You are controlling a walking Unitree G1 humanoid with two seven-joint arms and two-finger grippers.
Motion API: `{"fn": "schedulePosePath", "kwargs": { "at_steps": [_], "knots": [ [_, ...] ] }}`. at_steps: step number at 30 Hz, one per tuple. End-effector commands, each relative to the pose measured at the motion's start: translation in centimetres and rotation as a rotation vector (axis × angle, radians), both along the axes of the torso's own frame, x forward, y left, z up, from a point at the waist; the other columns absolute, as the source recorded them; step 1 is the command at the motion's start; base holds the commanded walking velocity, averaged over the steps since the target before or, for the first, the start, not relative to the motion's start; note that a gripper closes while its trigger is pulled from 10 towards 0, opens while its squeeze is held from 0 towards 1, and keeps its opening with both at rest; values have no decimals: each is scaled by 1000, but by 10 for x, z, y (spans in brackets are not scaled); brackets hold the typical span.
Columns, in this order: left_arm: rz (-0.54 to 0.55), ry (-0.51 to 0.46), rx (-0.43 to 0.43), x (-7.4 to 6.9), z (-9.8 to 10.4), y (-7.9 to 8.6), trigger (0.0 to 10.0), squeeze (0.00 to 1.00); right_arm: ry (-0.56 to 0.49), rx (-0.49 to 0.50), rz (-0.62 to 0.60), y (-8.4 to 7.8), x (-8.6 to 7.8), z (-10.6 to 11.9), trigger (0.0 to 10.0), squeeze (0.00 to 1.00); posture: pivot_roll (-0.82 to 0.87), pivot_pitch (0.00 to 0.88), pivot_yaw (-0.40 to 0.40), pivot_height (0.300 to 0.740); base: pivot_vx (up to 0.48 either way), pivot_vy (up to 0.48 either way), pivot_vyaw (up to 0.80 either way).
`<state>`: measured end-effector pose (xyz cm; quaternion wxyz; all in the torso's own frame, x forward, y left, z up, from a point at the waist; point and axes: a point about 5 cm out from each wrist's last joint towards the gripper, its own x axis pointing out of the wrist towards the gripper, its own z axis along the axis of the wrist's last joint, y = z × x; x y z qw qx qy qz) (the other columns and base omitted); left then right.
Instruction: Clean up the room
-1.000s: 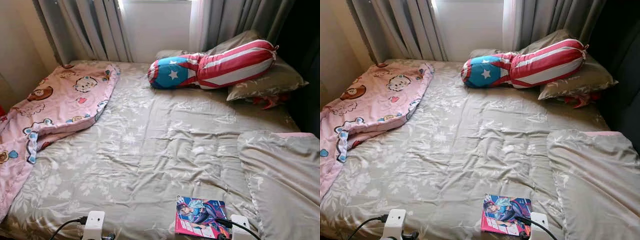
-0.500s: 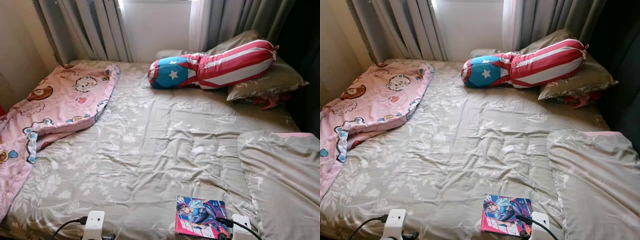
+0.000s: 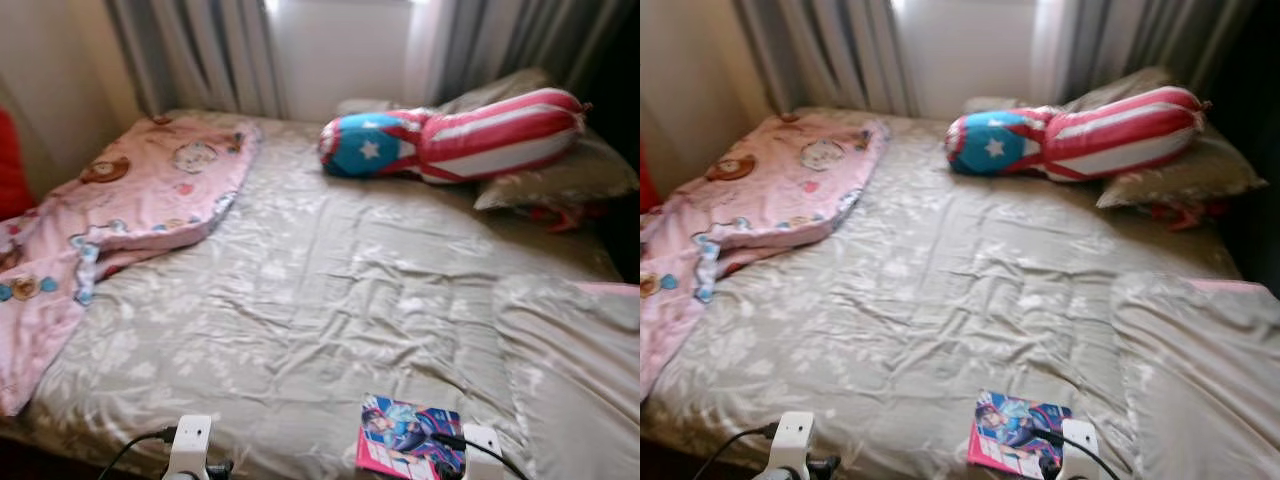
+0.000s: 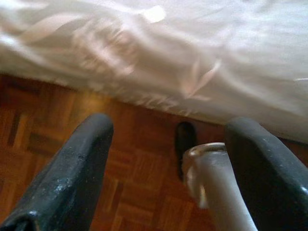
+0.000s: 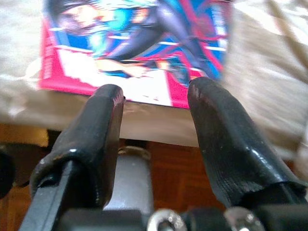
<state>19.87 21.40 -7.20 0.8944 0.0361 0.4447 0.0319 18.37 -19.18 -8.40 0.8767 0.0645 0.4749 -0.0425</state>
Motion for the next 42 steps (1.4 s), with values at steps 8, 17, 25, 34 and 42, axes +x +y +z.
{"fn": "schedulePosePath", "kwargs": {
  "at_steps": [8, 17, 25, 34, 42],
  "knots": [
    [-1, 25, 3, -6, -4, 0, 10000, 0, 22, 12, -8, 1, -6, -3, 10000, 0, -1, 0, -13, 740, 0, 0, 74],
    [5, 24, -4, -6, -4, -1, 10000, 0, 24, 20, -18, 0, -6, -3, 10000, 0, 4, 0, -18, 740, 0, 0, 0],
    [17, 26, -9, -6, -4, -1, 10000, 0, 24, 24, -28, 0, -6, -3, 10000, 0, 9, 0, -20, 740, 0, 0, 0],
    [16, 26, -10, -6, -3, -1, 10000, 0, 22, 27, -31, 1, -5, -3, 10000, 0, 9, 0, -18, 740, 0, 29, 0],
    [13, 28, -9, -6, -3, 0, 10000, 0, 23, 29, -33, 1, -5, -3, 10000, 0, 10, 0, -17, 740, 0, 288, 0]
  ]
}}
